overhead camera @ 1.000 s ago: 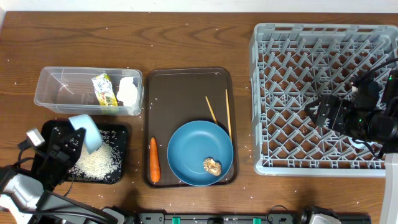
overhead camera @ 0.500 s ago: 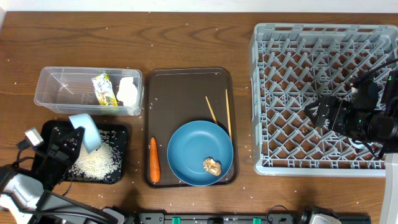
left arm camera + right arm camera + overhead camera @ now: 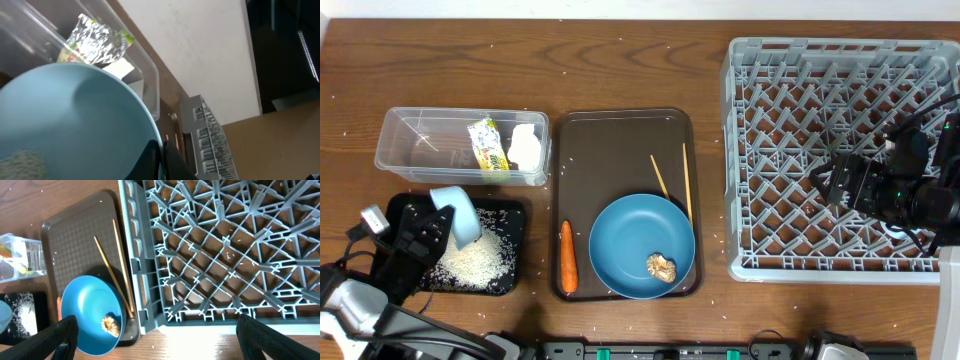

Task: Sort waste into correct bins and load items into the dishwasher rack
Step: 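Hold the bowl inverted over the black tray, pouring out rice, then keep the bowl tipped over the black tray to empty remaining rice, then lift the bowl and set it down on the brown tray, then regrasp the light-blue bowl rim with the left gripper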

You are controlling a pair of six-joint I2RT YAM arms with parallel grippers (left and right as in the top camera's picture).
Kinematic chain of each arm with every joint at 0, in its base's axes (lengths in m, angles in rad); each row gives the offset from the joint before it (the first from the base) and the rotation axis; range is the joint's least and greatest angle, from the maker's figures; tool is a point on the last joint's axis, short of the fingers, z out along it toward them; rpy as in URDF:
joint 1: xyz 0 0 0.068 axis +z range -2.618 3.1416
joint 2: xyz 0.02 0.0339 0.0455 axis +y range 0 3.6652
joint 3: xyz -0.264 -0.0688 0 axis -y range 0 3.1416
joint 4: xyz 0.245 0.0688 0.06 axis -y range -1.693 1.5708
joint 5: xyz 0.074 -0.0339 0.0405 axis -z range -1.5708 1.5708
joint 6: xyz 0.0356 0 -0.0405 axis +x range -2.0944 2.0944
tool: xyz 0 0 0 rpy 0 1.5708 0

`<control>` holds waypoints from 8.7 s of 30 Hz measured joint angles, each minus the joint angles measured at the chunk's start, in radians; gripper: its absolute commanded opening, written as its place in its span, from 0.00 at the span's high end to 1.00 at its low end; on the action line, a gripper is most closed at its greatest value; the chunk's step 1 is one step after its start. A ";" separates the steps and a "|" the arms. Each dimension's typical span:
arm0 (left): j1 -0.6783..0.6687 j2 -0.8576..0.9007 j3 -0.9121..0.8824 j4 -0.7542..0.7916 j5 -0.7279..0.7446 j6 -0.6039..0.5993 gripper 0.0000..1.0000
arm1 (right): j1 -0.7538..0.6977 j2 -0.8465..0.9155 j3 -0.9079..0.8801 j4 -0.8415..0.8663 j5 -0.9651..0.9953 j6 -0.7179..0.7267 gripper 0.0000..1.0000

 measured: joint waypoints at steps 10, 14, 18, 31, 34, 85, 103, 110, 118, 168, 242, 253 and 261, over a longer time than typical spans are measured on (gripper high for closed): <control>0.001 0.002 -0.010 0.015 0.034 -0.011 0.94 | 0.000 0.000 0.000 -0.004 0.000 0.004 0.06; 0.003 0.002 -0.011 0.015 0.060 -0.029 0.94 | 0.000 0.000 0.000 -0.009 0.000 0.008 0.06; 0.010 0.002 -0.011 0.014 0.072 -0.025 0.94 | 0.000 0.000 0.000 -0.012 0.000 0.012 0.06; 0.044 0.017 -0.023 -0.060 0.084 0.112 0.94 | 0.000 0.000 0.000 -0.013 0.000 0.016 0.06; 0.040 0.020 -0.029 -0.040 0.074 0.119 0.94 | 0.000 0.000 0.000 -0.016 0.000 0.019 0.06; 0.119 -0.057 -0.037 0.154 0.039 -0.196 0.94 | 0.000 0.000 0.000 -0.010 0.000 0.039 0.05; 0.080 -0.056 -0.037 0.181 0.056 -0.239 0.94 | 0.000 0.000 0.000 -0.026 0.019 0.045 0.05; 0.069 -0.056 -0.037 0.165 0.037 -0.242 0.94 | 0.000 0.000 0.000 -0.021 0.019 0.045 0.05; 0.057 -0.056 -0.038 0.206 -0.031 -0.281 0.94 | 0.000 0.000 0.000 -0.013 0.018 0.045 0.05; -0.100 -0.062 -0.040 0.404 0.034 -0.426 0.94 | 0.000 0.000 0.000 -0.022 0.019 0.042 0.05; -1.289 -0.055 -0.050 0.911 -0.839 -0.806 0.94 | 0.000 0.000 0.000 -0.016 0.019 0.042 0.05; -1.289 0.035 -0.049 0.905 -0.927 -0.676 0.87 | 0.000 0.000 0.000 -0.027 0.019 0.042 0.05; -1.312 -0.052 0.015 0.777 -0.942 -0.608 0.52 | 0.000 0.000 0.000 -0.027 0.019 0.042 0.04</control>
